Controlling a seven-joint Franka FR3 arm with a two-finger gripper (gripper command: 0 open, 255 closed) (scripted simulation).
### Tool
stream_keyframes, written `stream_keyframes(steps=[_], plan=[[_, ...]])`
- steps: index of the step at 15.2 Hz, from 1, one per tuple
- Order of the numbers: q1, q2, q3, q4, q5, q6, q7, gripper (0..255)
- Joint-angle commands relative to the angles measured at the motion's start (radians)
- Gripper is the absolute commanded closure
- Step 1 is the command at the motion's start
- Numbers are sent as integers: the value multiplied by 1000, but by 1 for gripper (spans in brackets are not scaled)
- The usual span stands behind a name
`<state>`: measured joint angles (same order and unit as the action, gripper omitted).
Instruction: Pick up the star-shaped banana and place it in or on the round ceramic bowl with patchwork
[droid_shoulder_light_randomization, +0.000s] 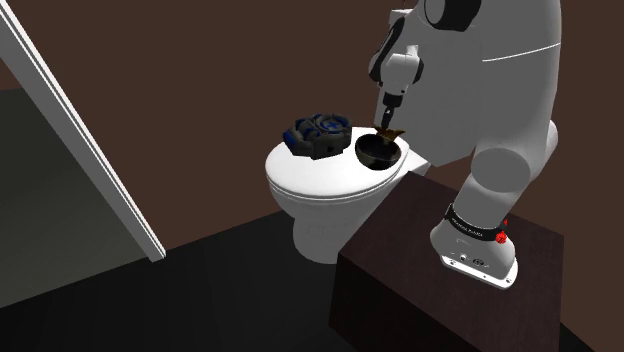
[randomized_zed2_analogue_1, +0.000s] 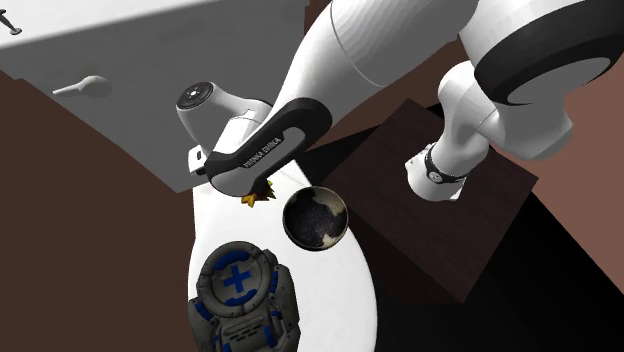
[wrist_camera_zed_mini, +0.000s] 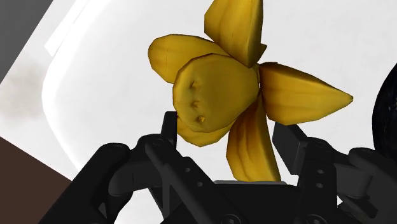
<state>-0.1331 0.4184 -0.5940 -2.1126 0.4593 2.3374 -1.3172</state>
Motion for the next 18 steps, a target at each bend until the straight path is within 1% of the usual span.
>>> stream_keyframes(steps=[1,8,18], plan=[[-1,2,-1,-1,-1,0,0,255],[-1,2,-1,-2,0,1,0,255],[40,-104,-55,9,-98,-91,71,255]])
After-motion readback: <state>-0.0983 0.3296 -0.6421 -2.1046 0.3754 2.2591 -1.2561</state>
